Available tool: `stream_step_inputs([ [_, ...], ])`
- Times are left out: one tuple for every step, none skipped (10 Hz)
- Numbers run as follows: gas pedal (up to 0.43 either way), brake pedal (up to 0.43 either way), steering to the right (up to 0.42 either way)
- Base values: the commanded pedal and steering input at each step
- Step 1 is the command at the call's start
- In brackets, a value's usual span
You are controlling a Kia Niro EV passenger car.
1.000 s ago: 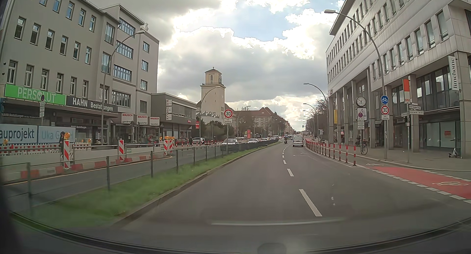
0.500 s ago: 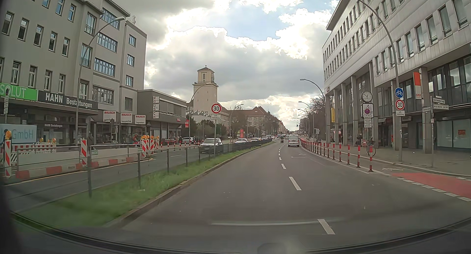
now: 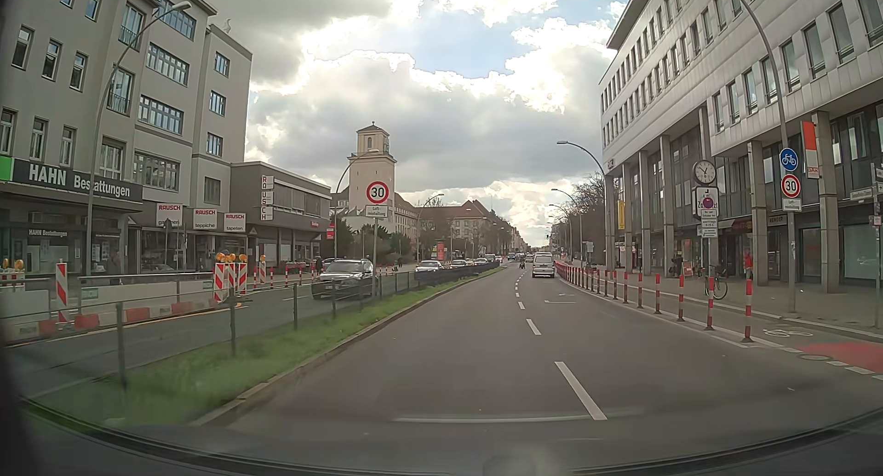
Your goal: Follow the waypoints while adhering to traffic rules and regulations
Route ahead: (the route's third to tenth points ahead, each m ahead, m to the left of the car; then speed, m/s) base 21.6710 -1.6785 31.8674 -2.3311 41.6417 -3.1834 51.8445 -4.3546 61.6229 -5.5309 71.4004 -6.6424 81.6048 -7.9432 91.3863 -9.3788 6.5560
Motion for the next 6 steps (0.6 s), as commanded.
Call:
stream_step_inputs([
  [0.059, 0.03, 0.026],
  [0.059, 0.03, 0.022],
  [0.059, 0.03, 0.015],
  [0.059, 0.03, 0.015],
  [0.059, 0.03, 0.015],
  [0.059, 0.03, 0.014],
])
